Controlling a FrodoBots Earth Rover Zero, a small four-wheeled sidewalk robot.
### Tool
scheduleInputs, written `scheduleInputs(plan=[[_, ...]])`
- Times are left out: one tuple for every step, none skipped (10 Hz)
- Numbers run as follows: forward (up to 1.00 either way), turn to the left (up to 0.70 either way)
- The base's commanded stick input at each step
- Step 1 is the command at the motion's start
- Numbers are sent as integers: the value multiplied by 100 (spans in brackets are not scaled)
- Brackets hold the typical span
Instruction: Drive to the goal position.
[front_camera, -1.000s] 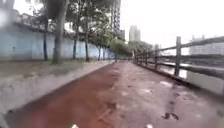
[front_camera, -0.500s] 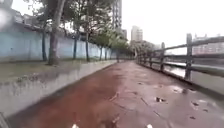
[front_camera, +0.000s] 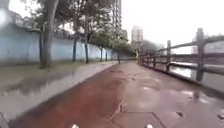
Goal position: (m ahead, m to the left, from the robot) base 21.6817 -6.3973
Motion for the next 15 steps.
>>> scheduleInputs(plan=[[85,-32],[85,-32],[85,-32],[85,-31],[85,-24],[85,-4],[85,2],[85,2],[85,2],[85,2],[85,2],[85,2],[85,2],[85,2],[85,2]])
